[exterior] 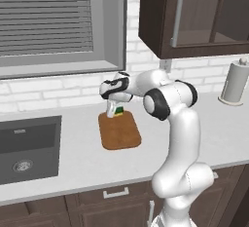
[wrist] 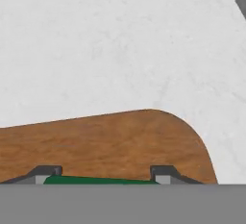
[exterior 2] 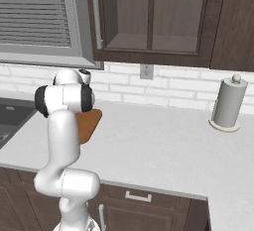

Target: Pick up the sponge from the counter and clean the cutting board by briefly scrubbing or pressing down on the cutting board. Once finished, release the sponge.

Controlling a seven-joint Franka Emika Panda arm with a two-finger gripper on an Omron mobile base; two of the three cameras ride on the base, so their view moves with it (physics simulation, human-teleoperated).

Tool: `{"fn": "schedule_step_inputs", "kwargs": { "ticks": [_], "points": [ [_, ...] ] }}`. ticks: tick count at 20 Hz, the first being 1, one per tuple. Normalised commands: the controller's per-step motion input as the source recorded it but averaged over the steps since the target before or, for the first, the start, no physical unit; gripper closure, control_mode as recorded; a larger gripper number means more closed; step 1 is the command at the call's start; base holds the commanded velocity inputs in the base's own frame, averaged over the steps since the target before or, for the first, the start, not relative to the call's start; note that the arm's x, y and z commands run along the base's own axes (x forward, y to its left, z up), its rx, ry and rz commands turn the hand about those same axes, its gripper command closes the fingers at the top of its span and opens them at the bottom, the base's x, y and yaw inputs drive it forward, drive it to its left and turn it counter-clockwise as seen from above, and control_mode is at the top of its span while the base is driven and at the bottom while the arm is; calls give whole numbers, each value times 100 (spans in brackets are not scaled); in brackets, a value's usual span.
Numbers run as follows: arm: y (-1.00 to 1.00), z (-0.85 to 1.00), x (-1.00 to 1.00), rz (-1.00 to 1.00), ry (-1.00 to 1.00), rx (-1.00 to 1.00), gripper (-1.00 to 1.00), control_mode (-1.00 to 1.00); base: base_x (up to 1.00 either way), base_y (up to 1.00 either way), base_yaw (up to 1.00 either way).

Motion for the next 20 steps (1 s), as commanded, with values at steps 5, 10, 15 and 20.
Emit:
{"fn": "schedule_step_inputs", "kwargs": {
  "ticks": [5,10,15,20],
  "points": [
    [-100,2,-97,33,0,-13,100,-100,0,0,0],
    [-100,0,-100,22,-5,-1,100,-100,0,0,0],
    [-100,0,-35,3,-1,24,100,-100,0,0,0],
    [-100,-5,4,0,6,32,100,-100,0,0,0]
  ]
}}
